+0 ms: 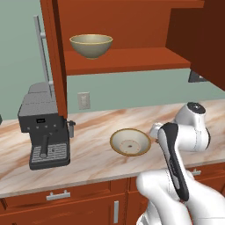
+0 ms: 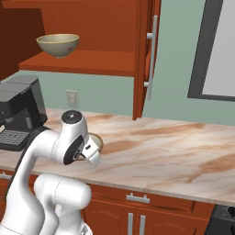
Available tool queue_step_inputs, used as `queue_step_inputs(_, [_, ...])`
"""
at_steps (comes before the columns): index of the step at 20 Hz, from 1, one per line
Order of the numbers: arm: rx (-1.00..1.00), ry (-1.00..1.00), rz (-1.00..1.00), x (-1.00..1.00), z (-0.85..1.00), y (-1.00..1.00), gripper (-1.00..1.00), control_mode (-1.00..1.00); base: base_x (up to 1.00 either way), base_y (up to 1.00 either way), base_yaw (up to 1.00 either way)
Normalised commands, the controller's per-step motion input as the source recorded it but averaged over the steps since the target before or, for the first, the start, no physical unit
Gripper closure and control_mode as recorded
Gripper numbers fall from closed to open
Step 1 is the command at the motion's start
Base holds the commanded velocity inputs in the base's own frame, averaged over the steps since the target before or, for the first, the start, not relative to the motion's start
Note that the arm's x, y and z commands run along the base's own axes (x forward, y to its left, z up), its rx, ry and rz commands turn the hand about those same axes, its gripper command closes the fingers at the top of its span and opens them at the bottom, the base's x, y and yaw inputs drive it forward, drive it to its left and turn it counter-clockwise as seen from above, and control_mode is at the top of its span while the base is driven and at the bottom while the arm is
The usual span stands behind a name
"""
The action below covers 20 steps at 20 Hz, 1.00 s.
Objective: Open the cabinet. Pick the bowls from the counter and place them in the cabinet. Then close the cabinet.
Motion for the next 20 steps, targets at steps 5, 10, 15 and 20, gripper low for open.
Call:
queue_step_inputs(5, [0.15, 0.0, 0.01, 0.02, -0.05, -0.01, -1.0, -1.0, 0.0, 0.0, 0.0])
queue_step_inputs(10, [0.12, -0.02, 0.01, 0.06, -0.04, 0.0, -1.0, -1.0, 0.0, 0.0, 0.0])
queue_step_inputs(15, [0.03, -0.08, 0.0, 0.14, -0.07, 0.0, -1.0, -1.0, 0.0, 0.0, 0.0])
queue_step_inputs(20, [0.0, -0.12, 0.0, 0.23, -0.08, 0.0, -1.0, -1.0, 0.0, 0.0, 0.0])
